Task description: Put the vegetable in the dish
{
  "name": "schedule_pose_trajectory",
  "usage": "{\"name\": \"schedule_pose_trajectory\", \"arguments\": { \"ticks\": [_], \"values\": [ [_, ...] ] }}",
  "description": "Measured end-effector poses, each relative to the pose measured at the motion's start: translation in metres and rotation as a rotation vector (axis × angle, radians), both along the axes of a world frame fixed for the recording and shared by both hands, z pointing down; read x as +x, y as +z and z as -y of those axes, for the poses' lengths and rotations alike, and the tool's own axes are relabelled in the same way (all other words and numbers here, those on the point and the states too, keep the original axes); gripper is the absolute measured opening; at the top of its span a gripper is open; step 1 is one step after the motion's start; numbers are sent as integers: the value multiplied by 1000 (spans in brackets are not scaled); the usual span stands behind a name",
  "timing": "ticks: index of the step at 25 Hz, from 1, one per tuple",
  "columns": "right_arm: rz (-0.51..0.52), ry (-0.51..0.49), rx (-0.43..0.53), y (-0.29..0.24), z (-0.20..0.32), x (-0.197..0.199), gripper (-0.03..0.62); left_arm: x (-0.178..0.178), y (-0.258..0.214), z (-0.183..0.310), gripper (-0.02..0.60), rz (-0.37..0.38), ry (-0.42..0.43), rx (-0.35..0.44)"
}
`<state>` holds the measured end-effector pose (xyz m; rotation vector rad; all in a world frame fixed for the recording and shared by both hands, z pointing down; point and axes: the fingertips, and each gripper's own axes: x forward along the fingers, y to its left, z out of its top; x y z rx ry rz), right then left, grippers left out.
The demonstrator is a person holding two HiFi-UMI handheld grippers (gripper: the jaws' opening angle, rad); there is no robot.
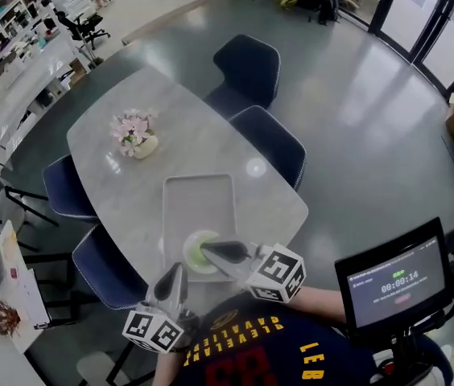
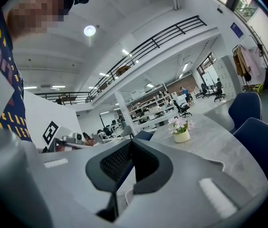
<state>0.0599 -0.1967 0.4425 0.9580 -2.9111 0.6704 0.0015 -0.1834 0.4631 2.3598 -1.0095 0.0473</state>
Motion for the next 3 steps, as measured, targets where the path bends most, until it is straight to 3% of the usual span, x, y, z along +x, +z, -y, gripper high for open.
{"name": "schedule_pose_trajectory", "arguments": {
  "ticks": [3],
  "values": [
    [-20,42,6,3,3,14,6,15,4,7,2,-15,49,3]
  ]
}}
